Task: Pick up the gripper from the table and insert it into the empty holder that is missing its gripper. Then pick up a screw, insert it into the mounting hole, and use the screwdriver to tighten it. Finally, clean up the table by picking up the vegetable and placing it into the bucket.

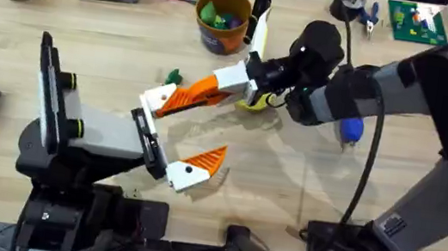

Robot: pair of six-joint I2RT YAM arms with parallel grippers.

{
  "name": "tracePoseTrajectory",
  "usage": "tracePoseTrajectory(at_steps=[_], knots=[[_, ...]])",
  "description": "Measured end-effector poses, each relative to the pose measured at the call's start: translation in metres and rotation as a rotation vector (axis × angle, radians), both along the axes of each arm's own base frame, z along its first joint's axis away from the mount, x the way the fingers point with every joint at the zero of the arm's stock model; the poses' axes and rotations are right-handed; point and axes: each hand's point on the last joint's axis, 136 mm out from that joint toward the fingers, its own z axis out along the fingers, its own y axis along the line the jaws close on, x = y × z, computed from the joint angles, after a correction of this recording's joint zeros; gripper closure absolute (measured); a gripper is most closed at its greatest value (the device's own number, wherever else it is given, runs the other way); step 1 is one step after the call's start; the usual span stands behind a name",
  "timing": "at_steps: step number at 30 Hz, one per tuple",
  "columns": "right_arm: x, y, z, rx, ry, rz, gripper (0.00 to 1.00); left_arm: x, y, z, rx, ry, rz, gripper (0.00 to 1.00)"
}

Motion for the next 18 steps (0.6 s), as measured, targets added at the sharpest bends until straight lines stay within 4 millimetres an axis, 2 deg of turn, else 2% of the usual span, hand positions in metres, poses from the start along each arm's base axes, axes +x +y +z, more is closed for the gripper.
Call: tracePoseTrajectory(at_steps=[18], knots=[[0.0029,0.007,0.0007,-0.004,0.03,-0.038,0.992,0.0015,0.001,0.0,0.0,0.0,0.01,0.015]])
